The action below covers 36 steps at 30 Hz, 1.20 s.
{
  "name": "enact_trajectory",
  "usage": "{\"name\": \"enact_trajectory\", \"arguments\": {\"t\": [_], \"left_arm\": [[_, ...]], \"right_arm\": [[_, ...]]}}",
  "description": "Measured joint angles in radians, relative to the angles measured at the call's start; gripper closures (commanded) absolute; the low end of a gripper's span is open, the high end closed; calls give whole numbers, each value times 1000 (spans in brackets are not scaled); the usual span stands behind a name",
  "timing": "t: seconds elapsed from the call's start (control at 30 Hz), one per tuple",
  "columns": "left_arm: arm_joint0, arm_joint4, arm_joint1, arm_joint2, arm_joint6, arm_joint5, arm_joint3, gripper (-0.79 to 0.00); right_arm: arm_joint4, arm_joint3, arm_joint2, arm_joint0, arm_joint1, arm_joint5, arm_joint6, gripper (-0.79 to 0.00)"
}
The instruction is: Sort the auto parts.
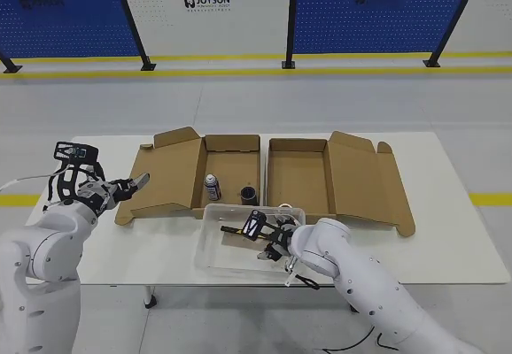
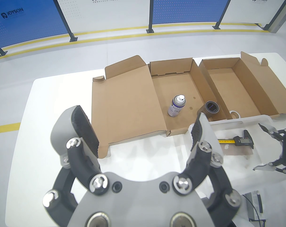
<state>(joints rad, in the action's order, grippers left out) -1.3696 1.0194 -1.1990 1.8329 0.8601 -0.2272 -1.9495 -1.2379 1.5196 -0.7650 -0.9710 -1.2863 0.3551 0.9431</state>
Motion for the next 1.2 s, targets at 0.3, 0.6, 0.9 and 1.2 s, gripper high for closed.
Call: {"name": "enact_trajectory", "arguments": {"t": [0.3,0.6,0.9,1.2], "left_arm": [[0,0,0,0,0,0,0,-785],[0,0,0,0,0,0,0,-785],[0,0,0,0,0,0,0,-785],[0,0,0,0,0,0,0,-785]], "right_arm": [[0,0,0,0,0,0,0,-785],[-20,27,10,-5,-2,-3,-4,-785],[64,54,31,54,-28,-64,196,-785],[114,-44,62,116,-54,-95,288,-585]]}}
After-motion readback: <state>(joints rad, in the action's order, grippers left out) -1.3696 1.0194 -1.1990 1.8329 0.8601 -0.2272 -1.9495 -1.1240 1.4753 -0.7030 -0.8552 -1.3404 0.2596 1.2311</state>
